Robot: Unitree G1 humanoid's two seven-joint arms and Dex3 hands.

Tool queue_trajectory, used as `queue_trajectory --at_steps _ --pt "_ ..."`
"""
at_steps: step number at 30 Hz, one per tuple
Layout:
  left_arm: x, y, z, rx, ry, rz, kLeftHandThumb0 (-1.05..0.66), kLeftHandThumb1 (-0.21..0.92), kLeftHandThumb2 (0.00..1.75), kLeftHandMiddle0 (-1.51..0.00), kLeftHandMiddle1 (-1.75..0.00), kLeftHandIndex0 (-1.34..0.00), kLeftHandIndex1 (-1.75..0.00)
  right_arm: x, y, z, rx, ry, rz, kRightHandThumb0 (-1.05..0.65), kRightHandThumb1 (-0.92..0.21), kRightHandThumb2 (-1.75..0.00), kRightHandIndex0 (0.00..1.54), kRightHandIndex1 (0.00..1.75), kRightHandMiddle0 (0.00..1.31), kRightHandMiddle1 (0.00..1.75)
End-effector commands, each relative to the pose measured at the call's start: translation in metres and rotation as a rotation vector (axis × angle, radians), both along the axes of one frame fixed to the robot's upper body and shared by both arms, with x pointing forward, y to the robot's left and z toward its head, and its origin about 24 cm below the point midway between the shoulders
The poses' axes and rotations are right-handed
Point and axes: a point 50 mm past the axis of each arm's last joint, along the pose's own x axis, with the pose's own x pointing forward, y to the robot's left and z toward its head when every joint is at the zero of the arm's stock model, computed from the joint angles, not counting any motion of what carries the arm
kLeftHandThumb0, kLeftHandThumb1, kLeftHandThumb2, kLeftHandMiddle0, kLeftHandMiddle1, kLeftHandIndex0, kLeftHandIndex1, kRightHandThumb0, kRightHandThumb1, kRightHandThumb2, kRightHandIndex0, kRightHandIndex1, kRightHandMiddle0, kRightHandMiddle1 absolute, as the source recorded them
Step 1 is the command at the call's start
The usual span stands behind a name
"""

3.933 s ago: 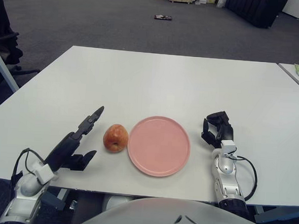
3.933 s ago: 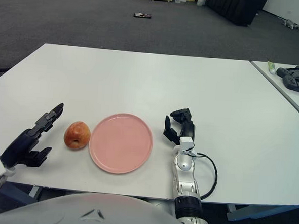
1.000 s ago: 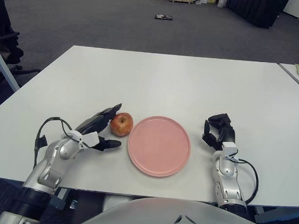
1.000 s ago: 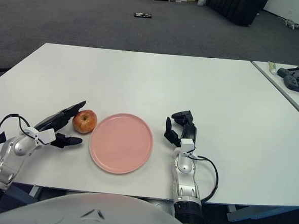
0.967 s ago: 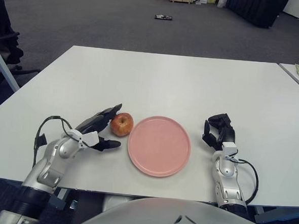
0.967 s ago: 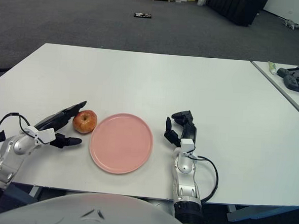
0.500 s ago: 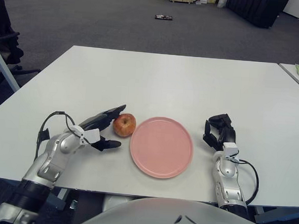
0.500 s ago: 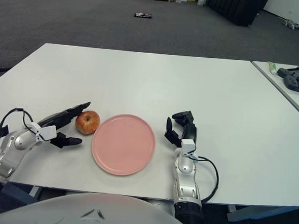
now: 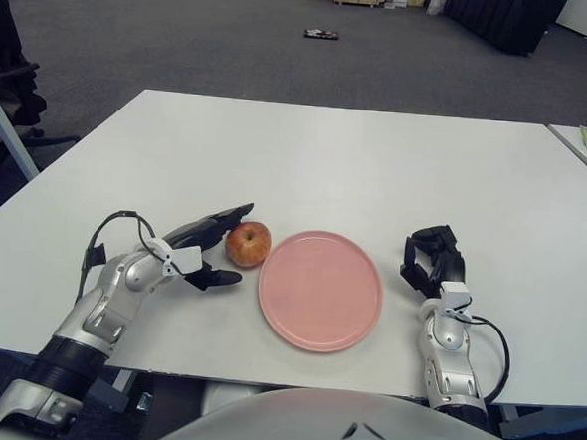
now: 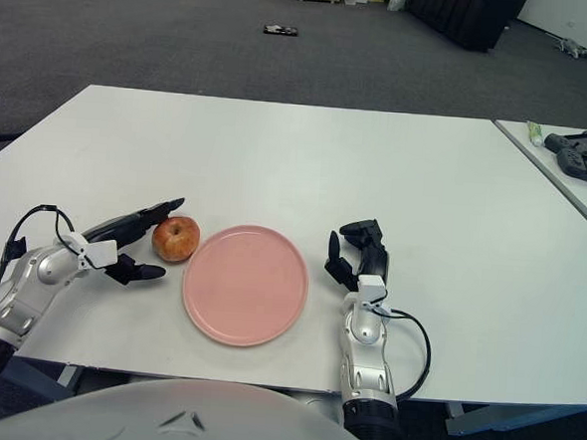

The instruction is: Put the apple into the plate.

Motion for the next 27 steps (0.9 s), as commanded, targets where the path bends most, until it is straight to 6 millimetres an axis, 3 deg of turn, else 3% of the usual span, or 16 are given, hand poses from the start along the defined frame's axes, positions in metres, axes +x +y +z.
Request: queue_trajectory --at_steps 1,17,21,27 --pt "0.003 -0.002 -0.007 0.022 0.024 0.013 -0.94 0.58 0.68 0.0 0.0 0.0 0.0 -0.006 -0.003 -0.01 -0.012 0.062 -0.008 -0.38 -0.7 -0.83 0.57 1.27 0.32 1.75" --pt "0.017 -0.015 -0.007 -0.027 -0.096 0.151 -0.83 0.51 0.79 -0.06 -0.06 0.0 -0.27 -0.006 -0.004 -0.009 -0.015 0.035 -0.005 -0.39 -0.65 -0.9 0.61 1.3 0.36 1.75" --pt "0.022 -0.021 -0.01 -0.006 -0.132 0.161 -0.85 0.51 0.78 -0.01 -0.23 0.0 -0.33 -0.006 -0.004 -0.01 -0.01 0.042 -0.01 -0.38 -0.67 -0.88 0.58 1.29 0.34 1.75" --pt "0.029 -0.026 -0.016 0.081 -0.195 0.113 -0.92 0.57 0.72 0.0 -0.32 0.0 -0.35 -0.007 -0.003 -0.008 -0.002 0.041 -0.017 -0.38 -0.69 -0.85 0.56 1.28 0.33 1.75"
